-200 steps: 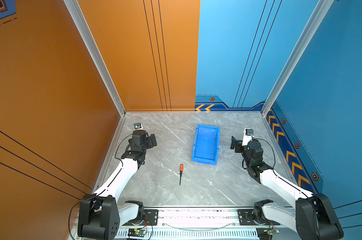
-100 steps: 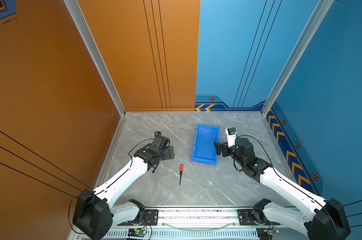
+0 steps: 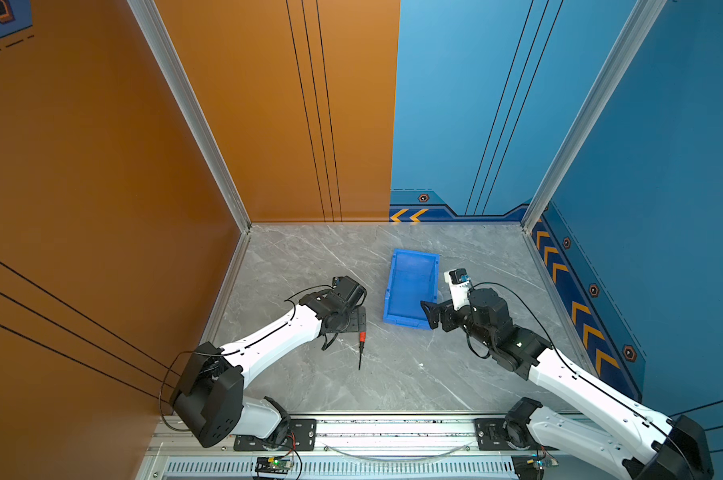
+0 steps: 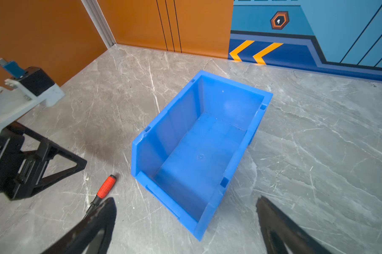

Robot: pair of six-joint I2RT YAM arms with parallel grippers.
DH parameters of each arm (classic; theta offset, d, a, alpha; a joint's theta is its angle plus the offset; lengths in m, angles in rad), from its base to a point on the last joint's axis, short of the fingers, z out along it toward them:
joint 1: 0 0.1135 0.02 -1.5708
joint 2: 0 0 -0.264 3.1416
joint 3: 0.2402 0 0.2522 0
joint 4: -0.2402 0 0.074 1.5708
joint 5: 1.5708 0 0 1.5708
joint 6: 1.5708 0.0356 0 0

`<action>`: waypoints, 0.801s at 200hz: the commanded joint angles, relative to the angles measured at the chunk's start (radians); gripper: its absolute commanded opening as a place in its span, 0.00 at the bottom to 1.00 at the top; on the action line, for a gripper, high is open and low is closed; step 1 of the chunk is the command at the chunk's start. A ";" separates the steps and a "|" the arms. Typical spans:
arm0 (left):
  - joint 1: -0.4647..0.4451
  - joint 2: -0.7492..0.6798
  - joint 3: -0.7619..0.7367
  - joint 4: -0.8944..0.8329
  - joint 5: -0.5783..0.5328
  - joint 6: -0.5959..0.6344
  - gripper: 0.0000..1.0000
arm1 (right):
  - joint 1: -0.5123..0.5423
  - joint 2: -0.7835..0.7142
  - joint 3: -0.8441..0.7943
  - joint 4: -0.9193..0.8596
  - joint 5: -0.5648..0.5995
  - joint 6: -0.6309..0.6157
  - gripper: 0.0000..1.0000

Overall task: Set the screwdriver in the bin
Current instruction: 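Lower the left gripper and close it on the screwdriver's red handle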

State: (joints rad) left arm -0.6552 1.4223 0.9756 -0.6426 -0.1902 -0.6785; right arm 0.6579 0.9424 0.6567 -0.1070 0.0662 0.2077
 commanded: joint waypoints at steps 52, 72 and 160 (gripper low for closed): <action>-0.055 0.155 0.045 -0.039 0.048 -0.012 0.80 | 0.071 -0.099 -0.093 -0.052 0.009 0.005 1.00; -0.078 0.213 0.086 -0.038 0.048 -0.011 0.77 | 0.071 -0.103 -0.104 -0.051 0.012 0.016 1.00; -0.116 0.375 0.140 -0.016 0.036 -0.026 0.52 | 0.055 -0.151 -0.130 -0.059 0.015 0.000 1.00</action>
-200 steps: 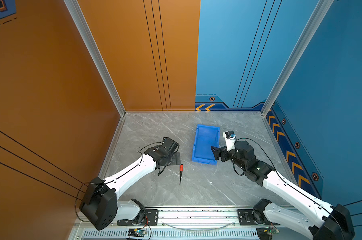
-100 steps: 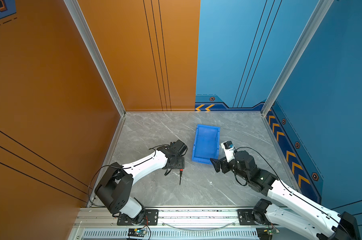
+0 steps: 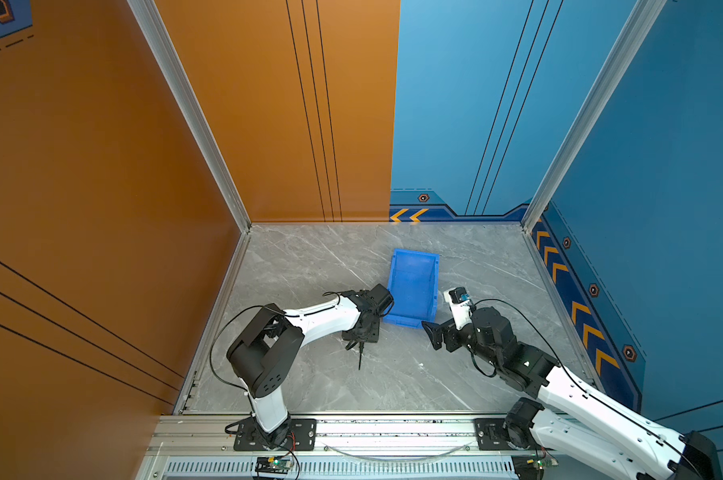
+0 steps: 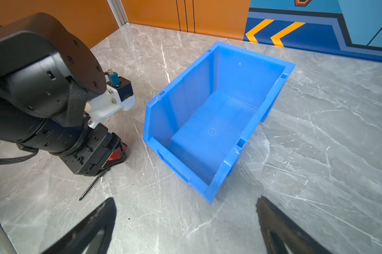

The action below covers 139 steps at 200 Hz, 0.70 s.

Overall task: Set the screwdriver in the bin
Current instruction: 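Lower the left gripper and close it on the screwdriver's red handle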

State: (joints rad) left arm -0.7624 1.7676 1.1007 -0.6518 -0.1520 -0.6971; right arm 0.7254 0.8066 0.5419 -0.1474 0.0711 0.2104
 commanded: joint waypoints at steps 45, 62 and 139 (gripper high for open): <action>-0.012 0.059 0.020 -0.005 -0.004 -0.009 0.42 | -0.051 -0.026 -0.022 -0.017 -0.008 -0.004 1.00; -0.013 0.062 0.019 -0.006 -0.001 -0.012 0.33 | -0.064 -0.035 -0.028 -0.015 -0.013 -0.005 1.00; 0.004 -0.019 0.034 -0.083 -0.029 -0.009 0.13 | -0.130 -0.042 -0.042 0.041 -0.156 -0.036 1.00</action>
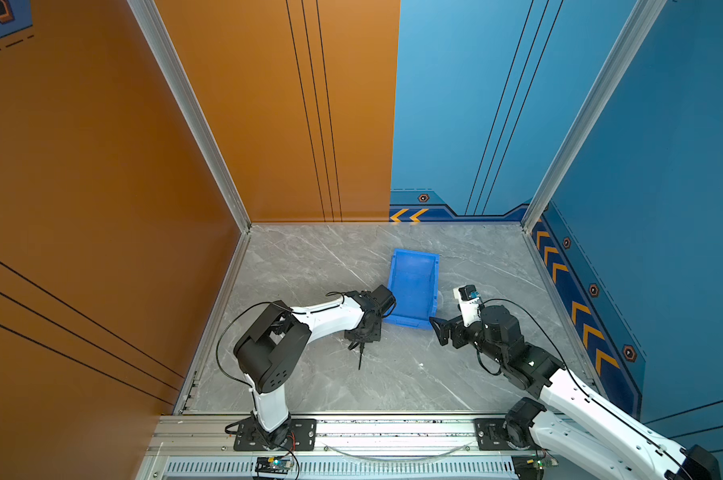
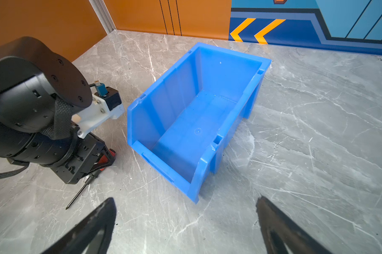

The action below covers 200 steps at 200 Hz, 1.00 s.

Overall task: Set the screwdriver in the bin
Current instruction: 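Lower the left gripper and close it on the screwdriver's red handle, then lift the screwdriver with the left gripper and carry it over the blue bin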

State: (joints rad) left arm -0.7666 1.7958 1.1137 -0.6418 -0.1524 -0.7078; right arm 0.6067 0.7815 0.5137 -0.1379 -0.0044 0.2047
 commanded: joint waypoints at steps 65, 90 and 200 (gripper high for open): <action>0.037 -0.175 0.200 -0.251 -0.128 0.084 0.12 | -0.047 -0.035 -0.021 0.065 -0.147 -0.037 1.00; 0.038 -0.145 0.329 -0.253 -0.102 0.082 0.12 | -0.074 -0.043 -0.030 0.075 -0.175 -0.040 1.00; 0.014 0.277 0.926 -0.250 0.030 0.152 0.12 | -0.126 -0.051 -0.006 0.039 -0.260 -0.117 1.00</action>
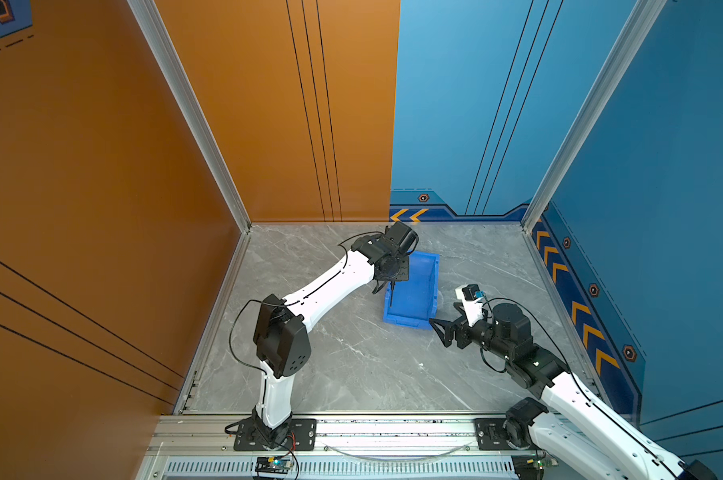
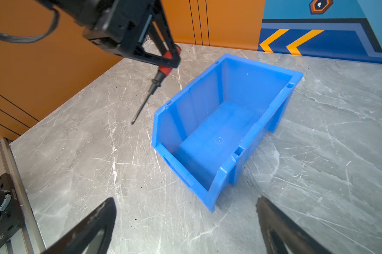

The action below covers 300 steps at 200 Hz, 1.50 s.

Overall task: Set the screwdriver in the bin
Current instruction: 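Lift the screwdriver with the left gripper and carry it over the blue bin, then lower the screwdriver into the blue bin and open the left gripper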

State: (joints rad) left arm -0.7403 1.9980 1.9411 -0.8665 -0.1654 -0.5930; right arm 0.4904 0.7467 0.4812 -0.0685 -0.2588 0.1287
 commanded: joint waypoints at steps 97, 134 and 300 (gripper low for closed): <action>-0.028 0.315 0.267 -0.025 0.039 0.064 0.11 | -0.015 -0.030 0.019 -0.081 0.049 -0.035 1.00; -0.036 0.365 0.281 -0.019 0.019 0.026 0.12 | -0.016 -0.024 0.016 -0.082 0.058 -0.035 1.00; -0.033 0.539 0.378 -0.007 -0.026 -0.015 0.12 | -0.026 -0.025 0.010 -0.082 0.066 -0.037 1.00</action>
State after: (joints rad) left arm -0.7670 2.5092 2.2879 -0.8646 -0.1650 -0.5922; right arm 0.4747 0.7238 0.4831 -0.1318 -0.2081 0.1032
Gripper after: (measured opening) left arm 0.207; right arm 0.999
